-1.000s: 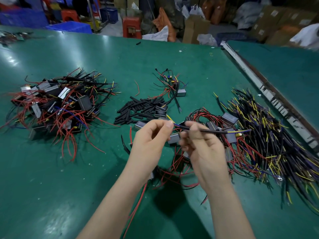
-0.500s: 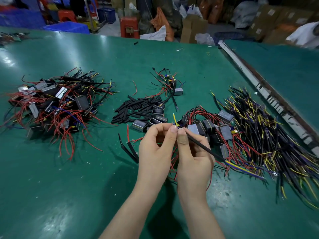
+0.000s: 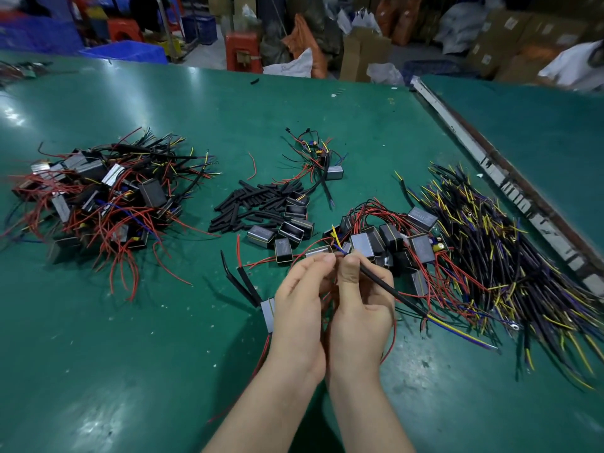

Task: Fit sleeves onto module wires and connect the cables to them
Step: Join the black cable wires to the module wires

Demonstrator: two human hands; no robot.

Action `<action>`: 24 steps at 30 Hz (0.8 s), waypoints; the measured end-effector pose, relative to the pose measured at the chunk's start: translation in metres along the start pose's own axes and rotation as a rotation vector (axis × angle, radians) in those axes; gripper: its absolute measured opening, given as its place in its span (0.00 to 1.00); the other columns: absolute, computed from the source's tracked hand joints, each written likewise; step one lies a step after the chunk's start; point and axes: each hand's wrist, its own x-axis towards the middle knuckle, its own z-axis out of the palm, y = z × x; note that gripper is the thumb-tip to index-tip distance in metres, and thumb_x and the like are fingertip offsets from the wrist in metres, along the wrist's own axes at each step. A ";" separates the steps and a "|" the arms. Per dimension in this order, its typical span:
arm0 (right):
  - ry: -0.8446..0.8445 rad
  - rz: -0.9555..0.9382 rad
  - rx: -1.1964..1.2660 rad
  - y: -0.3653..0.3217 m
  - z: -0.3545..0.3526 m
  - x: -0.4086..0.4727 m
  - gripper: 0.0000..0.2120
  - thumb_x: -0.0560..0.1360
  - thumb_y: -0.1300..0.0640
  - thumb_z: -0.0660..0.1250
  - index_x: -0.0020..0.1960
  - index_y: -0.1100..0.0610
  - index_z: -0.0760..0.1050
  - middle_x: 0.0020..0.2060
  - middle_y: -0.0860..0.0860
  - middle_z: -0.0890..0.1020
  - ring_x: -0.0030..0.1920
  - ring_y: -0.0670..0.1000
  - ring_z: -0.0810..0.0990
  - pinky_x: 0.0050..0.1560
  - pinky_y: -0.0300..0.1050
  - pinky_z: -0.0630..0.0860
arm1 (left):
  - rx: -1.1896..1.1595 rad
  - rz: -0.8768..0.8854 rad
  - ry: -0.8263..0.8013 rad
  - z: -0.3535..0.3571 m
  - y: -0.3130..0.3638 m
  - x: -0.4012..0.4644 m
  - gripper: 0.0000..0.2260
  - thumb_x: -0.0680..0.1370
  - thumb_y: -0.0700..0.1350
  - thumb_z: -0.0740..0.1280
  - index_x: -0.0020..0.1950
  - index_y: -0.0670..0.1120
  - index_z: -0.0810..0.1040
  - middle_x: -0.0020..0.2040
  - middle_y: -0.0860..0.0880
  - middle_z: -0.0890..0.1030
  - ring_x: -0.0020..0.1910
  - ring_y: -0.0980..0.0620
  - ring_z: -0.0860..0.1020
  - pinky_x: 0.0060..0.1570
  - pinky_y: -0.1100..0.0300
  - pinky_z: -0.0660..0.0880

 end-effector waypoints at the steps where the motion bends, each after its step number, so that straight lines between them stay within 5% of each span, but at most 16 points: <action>1: -0.008 0.004 0.001 0.001 -0.001 0.000 0.06 0.70 0.56 0.66 0.45 0.56 0.74 0.34 0.45 0.84 0.33 0.39 0.80 0.32 0.30 0.73 | 0.012 0.009 0.010 0.000 0.000 0.000 0.04 0.77 0.38 0.65 0.46 0.43 0.79 0.36 0.52 0.82 0.31 0.60 0.77 0.29 0.70 0.72; 8: -0.027 0.023 0.010 0.006 -0.002 0.002 0.09 0.70 0.55 0.67 0.46 0.59 0.74 0.38 0.47 0.85 0.42 0.43 0.83 0.43 0.32 0.76 | 0.312 0.276 0.042 -0.006 0.006 0.004 0.04 0.76 0.39 0.67 0.42 0.42 0.79 0.33 0.56 0.81 0.32 0.65 0.76 0.33 0.74 0.71; 16: -0.006 0.086 0.010 0.005 -0.005 0.002 0.06 0.66 0.59 0.73 0.40 0.55 0.76 0.38 0.53 0.83 0.41 0.48 0.82 0.42 0.36 0.77 | 0.430 0.301 0.052 -0.015 0.007 0.009 0.04 0.76 0.39 0.68 0.41 0.44 0.78 0.34 0.54 0.80 0.34 0.60 0.75 0.36 0.71 0.73; 21: 0.051 0.175 0.068 0.008 -0.002 -0.001 0.08 0.71 0.65 0.72 0.42 0.56 0.74 0.38 0.54 0.85 0.40 0.49 0.84 0.38 0.38 0.78 | 0.049 -0.048 0.056 -0.006 0.003 -0.003 0.09 0.78 0.41 0.65 0.40 0.44 0.82 0.35 0.49 0.82 0.33 0.56 0.79 0.32 0.67 0.74; 24: 0.010 0.137 0.096 -0.002 -0.002 0.004 0.09 0.68 0.61 0.73 0.43 0.55 0.73 0.36 0.51 0.84 0.37 0.46 0.81 0.38 0.36 0.76 | -0.118 -0.326 0.209 -0.011 0.010 0.005 0.13 0.77 0.45 0.65 0.31 0.48 0.75 0.26 0.54 0.73 0.22 0.60 0.71 0.25 0.68 0.63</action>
